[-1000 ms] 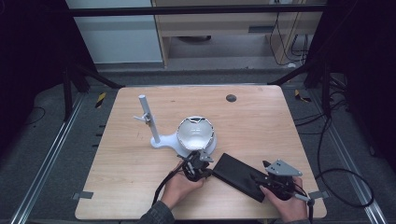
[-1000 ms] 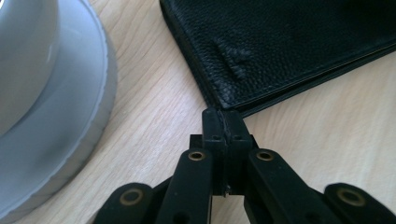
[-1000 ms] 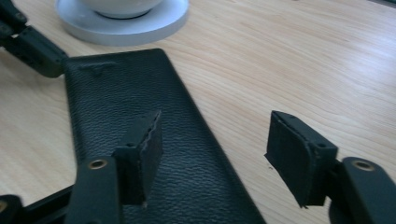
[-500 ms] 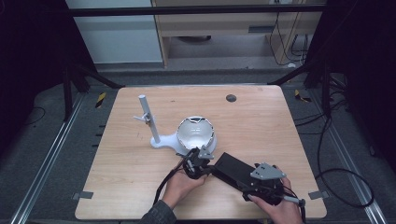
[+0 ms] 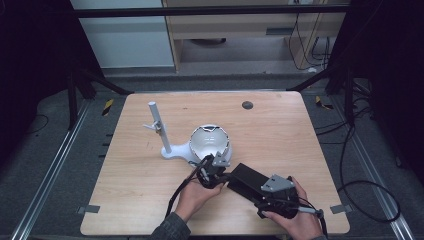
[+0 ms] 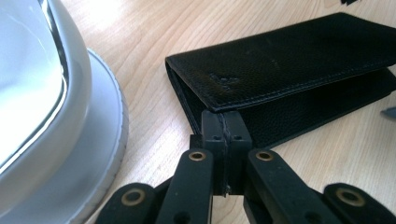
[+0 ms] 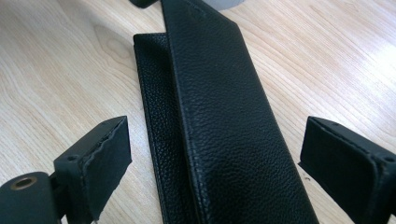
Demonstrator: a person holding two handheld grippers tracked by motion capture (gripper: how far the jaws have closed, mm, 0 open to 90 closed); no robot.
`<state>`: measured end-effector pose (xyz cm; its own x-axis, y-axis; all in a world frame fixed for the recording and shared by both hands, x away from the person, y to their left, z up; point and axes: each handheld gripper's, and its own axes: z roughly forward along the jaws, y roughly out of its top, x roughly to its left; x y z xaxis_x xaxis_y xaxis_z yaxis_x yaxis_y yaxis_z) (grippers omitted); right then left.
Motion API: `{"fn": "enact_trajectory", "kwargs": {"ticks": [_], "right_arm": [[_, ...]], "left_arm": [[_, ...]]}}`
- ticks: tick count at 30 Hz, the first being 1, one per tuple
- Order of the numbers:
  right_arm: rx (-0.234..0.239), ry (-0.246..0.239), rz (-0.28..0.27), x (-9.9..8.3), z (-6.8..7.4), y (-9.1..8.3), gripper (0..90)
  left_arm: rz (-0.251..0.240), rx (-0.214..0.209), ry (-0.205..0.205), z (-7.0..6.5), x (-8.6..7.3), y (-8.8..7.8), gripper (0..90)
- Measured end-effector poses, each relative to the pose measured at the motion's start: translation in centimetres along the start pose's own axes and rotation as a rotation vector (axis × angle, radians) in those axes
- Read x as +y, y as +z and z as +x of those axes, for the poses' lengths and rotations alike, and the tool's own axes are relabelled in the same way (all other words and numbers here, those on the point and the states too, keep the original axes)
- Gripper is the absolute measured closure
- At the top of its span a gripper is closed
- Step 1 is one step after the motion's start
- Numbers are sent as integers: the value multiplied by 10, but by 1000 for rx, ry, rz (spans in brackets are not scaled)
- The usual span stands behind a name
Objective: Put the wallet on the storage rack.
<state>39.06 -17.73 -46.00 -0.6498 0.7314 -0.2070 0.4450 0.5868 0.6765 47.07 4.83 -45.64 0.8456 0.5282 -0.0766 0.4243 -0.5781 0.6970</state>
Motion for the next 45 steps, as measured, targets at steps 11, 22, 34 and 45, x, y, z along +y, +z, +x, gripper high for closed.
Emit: {"fn": "enact_trajectory", "kwargs": {"ticks": [11, 22, 34, 45], "right_arm": [[-5, -63, 67, 12, -1, 4, 172], [-18, -85, 99, 19, -6, 10, 284], [-50, -163, 176, 30, -8, 27, 520], [-143, -253, 142, 32, -11, 17, 837]], "left_arm": [[-24, 1, -9, 1, 8, -3, 900], [-32, -2, -14, 2, 12, -3, 900], [-46, -12, -8, 0, 17, -5, 899], [-49, 48, 17, -2, 1, -21, 657]]}}
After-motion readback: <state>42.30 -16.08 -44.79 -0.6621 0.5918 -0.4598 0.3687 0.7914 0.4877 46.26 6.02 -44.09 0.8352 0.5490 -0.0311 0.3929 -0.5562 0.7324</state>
